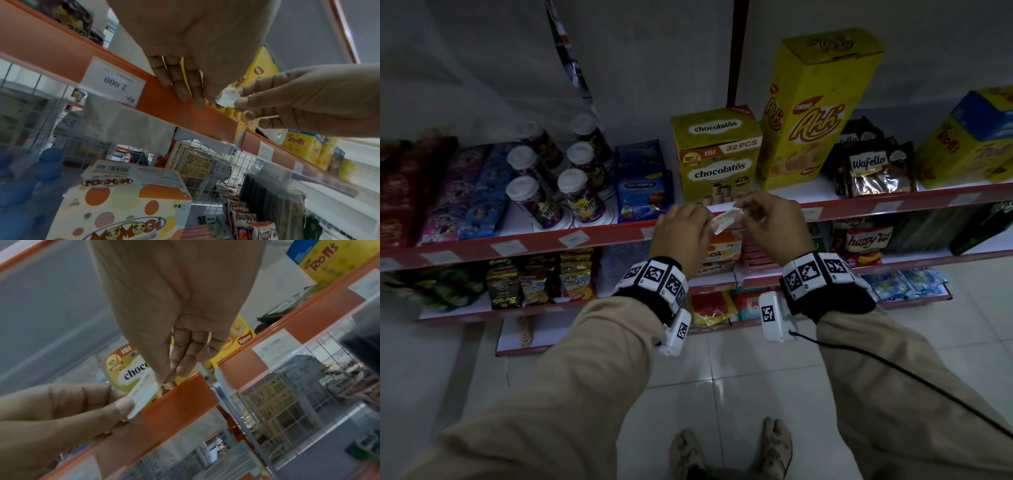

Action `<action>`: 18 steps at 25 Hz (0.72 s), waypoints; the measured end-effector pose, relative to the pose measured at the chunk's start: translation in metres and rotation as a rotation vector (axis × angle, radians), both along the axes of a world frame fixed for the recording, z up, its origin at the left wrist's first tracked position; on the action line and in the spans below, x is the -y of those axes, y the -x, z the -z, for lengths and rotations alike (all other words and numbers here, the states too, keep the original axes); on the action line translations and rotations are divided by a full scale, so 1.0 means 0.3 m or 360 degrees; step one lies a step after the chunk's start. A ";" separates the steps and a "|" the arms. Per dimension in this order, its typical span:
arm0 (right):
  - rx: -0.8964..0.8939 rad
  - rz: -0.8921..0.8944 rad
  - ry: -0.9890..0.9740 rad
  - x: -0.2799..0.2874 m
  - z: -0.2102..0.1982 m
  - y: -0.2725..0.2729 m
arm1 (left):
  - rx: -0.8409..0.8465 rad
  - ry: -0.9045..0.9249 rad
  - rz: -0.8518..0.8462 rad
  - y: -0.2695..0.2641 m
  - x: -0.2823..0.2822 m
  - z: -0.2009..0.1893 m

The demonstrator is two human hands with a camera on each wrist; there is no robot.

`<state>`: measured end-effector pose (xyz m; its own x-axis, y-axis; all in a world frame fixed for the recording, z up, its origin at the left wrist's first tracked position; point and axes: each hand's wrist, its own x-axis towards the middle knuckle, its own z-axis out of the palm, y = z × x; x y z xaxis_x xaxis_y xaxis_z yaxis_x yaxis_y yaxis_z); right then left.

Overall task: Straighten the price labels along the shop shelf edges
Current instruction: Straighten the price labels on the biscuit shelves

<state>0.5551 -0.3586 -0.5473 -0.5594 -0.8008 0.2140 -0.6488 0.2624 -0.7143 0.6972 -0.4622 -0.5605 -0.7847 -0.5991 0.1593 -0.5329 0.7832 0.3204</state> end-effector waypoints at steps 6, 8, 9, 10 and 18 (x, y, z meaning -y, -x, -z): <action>-0.0123 -0.0257 -0.0017 -0.002 0.000 0.010 | 0.0134 0.0162 0.0093 -0.004 0.004 -0.005; -0.0208 -0.0215 -0.0035 0.003 0.004 0.012 | 0.0120 0.0146 0.0097 -0.007 0.003 -0.006; -0.0190 -0.0158 -0.0004 0.001 0.006 0.016 | 0.0089 0.0111 0.0090 -0.008 0.002 -0.007; -0.0140 -0.0093 0.0035 -0.001 0.007 0.020 | 0.0050 0.0063 0.0076 -0.009 0.002 -0.008; -0.0231 -0.0061 -0.0115 0.001 0.030 0.018 | 0.0130 0.0154 0.0018 0.023 -0.005 0.002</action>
<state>0.5496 -0.3591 -0.5564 -0.4954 -0.8373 0.2315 -0.7545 0.2827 -0.5923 0.6904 -0.4609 -0.5611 -0.8041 -0.5749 0.1515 -0.5450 0.8146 0.1988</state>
